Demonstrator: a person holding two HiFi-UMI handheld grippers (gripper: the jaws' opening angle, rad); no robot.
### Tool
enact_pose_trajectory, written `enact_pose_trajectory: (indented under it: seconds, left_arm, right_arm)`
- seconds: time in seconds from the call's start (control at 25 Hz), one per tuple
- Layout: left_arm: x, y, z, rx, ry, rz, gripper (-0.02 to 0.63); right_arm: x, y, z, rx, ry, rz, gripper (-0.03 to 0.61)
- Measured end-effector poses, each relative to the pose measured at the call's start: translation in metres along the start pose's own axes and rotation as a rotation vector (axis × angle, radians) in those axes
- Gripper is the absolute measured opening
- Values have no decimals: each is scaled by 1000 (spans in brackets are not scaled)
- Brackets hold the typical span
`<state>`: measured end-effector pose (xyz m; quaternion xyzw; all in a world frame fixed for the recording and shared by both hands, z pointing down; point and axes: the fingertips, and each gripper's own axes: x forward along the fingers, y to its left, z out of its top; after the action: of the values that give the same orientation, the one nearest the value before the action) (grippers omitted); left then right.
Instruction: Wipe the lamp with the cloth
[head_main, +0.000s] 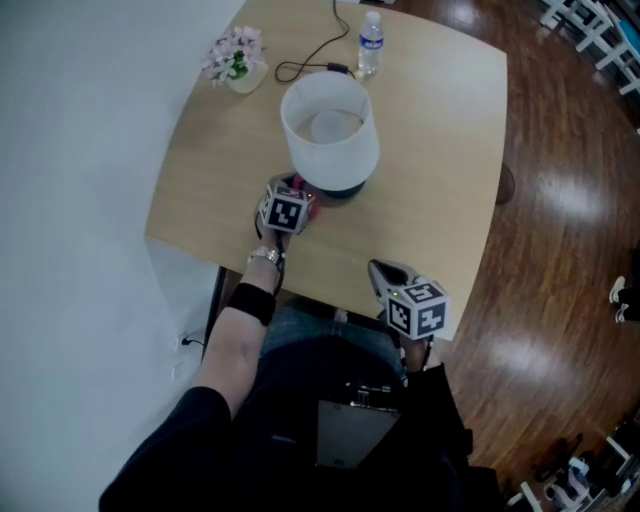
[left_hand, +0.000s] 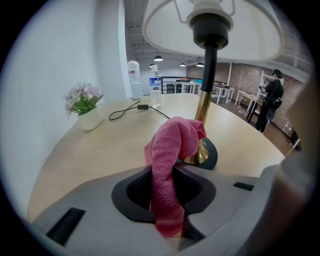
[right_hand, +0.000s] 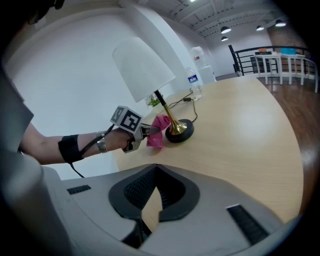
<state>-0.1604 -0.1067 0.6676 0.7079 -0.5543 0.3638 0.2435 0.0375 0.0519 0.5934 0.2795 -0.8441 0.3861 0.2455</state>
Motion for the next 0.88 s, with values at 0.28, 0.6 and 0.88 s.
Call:
enact_pose_trajectory:
  seconds: [0.28,0.6,0.88]
  left_arm:
    - [16,30,16,55,-67,-122,94]
    - [54,23,68,455,-74,-496,94]
    - [58,-4,81,806,-60,-782,94]
  right_arm:
    - [24,26,5,47,0,-94,5]
    - [72,73,16,194,-22,-234,5]
    - [86,94,21,291,-44,-363,5]
